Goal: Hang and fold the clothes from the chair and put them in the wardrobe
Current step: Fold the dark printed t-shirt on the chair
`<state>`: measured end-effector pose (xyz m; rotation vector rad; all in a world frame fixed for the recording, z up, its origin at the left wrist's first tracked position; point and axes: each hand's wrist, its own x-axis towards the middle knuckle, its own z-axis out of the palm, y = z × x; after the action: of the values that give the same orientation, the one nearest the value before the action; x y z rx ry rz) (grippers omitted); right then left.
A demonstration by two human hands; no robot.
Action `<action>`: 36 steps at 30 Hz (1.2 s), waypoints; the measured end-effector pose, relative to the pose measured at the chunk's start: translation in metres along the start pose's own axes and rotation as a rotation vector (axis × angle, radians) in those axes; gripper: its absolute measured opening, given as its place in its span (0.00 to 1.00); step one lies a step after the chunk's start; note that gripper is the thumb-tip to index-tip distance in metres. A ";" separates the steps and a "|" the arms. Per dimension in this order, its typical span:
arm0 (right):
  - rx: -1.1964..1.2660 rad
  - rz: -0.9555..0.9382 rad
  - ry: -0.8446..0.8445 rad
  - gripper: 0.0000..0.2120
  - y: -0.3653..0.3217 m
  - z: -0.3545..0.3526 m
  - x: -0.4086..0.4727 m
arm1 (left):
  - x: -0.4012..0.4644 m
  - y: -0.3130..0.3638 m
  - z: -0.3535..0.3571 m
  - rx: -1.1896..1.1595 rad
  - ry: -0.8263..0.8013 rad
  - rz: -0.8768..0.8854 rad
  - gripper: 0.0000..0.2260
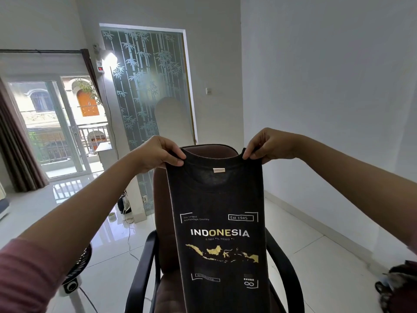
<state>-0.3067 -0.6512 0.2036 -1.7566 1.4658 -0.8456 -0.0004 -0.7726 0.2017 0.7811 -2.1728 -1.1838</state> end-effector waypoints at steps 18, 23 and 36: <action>-0.152 0.166 -0.152 0.07 0.001 0.000 0.000 | 0.005 0.002 0.014 0.171 -0.196 -0.110 0.10; -0.241 0.236 -0.200 0.06 0.000 0.001 0.004 | 0.009 0.003 0.018 0.186 -0.177 -0.107 0.09; 0.051 0.157 -0.151 0.13 0.012 -0.004 0.014 | 0.015 0.002 0.014 0.150 -0.114 -0.103 0.13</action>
<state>-0.3146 -0.6672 0.1966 -1.6074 1.4483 -0.6493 -0.0205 -0.7745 0.1993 0.9187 -2.3620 -1.1500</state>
